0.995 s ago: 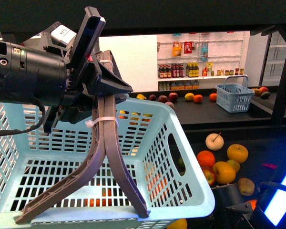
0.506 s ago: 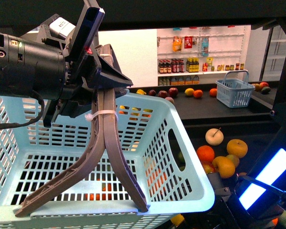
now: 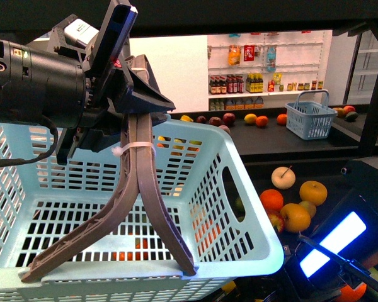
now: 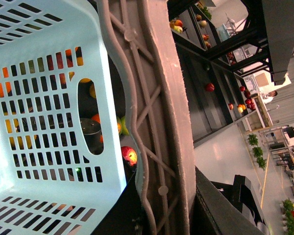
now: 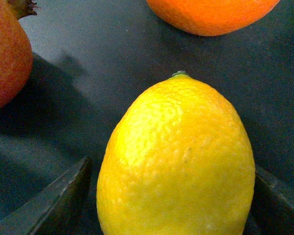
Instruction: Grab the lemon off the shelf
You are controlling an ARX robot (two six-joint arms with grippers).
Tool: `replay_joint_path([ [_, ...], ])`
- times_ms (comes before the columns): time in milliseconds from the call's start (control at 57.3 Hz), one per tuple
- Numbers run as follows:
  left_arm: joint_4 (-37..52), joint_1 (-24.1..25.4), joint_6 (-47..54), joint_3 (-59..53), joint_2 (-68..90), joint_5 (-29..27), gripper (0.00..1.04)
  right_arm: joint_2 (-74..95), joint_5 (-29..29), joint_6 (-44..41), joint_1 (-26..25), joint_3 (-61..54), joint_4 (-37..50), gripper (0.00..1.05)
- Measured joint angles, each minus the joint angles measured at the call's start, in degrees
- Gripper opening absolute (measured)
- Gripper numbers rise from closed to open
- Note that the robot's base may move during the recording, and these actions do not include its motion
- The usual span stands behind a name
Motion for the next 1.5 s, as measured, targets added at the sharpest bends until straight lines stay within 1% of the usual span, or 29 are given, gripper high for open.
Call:
replay_joint_path([
  [17, 0.0, 0.0, 0.0, 0.0, 0.0, 0.0, 0.16, 0.0, 0.0, 0.0, 0.0, 0.0, 0.1, 0.78],
  [87, 0.0, 0.0, 0.0, 0.0, 0.0, 0.0, 0.16, 0.0, -0.1, 0.2, 0.0, 0.0, 0.5, 0.70],
  [192, 0.0, 0.0, 0.0, 0.0, 0.0, 0.0, 0.16, -1.0, 0.0, 2.0, -0.7, -2.7, 3.7, 0.66],
  [297, 0.0, 0.0, 0.0, 0.0, 0.0, 0.0, 0.16, -5.2, 0.2, 2.3, -2.7, -9.2, 8.9, 0.66],
  [367, 0.0, 0.0, 0.0, 0.0, 0.0, 0.0, 0.16, -10.0, -0.1, 1.6, -5.3, -14.7, 12.9, 0.66],
  [506, 0.0, 0.0, 0.0, 0.0, 0.0, 0.0, 0.16, -16.7, -0.3, 0.6, -9.9, -21.4, 17.6, 0.66],
  [646, 0.0, 0.0, 0.0, 0.0, 0.0, -0.1, 0.16, -24.3, -3.0, -0.2, -14.3, -29.7, 22.9, 0.66],
  [768, 0.0, 0.0, 0.0, 0.0, 0.0, 0.0, 0.16, -32.6, -5.7, 0.1, -15.3, -36.9, 25.8, 0.66],
  [908, 0.0, 0.0, 0.0, 0.0, 0.0, 0.1, 0.16, -43.0, -8.6, 1.6, -14.3, -42.8, 26.3, 0.66],
  [995, 0.0, 0.0, 0.0, 0.0, 0.0, 0.0, 0.16, -50.4, -9.2, 3.0, -12.7, -45.7, 26.3, 0.66],
  [1170, 0.0, 0.0, 0.0, 0.0, 0.0, 0.0, 0.16, -59.9, -10.3, 5.0, -8.9, -49.2, 25.8, 0.66],
  [1327, 0.0, 0.0, 0.0, 0.0, 0.0, 0.0, 0.16, -63.8, -10.7, 5.9, -4.6, -52.2, 25.1, 0.66],
  [1502, 0.0, 0.0, 0.0, 0.0, 0.0, 0.1, 0.16, -64.2, -10.3, 5.7, 0.4, -55.1, 25.1, 0.66],
])
